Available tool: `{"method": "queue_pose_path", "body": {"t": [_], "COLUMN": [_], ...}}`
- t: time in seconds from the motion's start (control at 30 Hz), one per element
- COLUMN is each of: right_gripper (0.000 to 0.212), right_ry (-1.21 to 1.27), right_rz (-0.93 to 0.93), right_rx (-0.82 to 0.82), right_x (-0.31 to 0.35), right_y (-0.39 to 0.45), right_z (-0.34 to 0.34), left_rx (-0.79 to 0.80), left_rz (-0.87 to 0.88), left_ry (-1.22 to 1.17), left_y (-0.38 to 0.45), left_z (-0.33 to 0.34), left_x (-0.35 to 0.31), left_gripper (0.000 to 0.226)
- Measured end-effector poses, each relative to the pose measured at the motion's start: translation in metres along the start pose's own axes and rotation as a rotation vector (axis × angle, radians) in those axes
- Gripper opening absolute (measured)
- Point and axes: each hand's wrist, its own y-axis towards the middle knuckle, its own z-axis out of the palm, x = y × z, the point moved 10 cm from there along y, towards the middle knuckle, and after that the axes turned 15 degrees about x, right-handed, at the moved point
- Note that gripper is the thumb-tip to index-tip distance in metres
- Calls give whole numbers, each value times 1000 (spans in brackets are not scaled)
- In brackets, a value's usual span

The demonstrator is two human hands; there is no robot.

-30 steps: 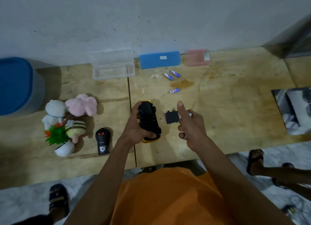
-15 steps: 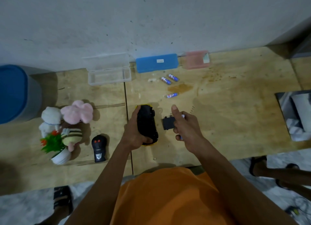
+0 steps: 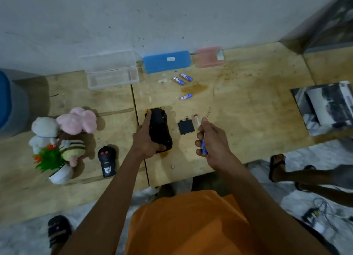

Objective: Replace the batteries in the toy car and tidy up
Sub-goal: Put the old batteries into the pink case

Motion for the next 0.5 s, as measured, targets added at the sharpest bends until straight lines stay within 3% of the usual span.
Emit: {"method": "queue_pose_path", "body": {"t": [0.17,0.33,0.5], "right_gripper": [28,19,9], "right_ry": [-21,-36,-132], "right_rz": [-79,-136,-154], "right_rx": [-80,-81,-70], "right_x": [16,62,118], "right_y": [3,37,83], "right_z": [-33,-71,-102], "left_rx": [-90,-458,-560], "left_rz": [23,56,199], "left_ry": [3,88,145], "left_y": [-18,-38,0], "left_z": [-6,-28,-20], "left_x": [-5,-62,-146], "left_gripper": [148,107,78]}}
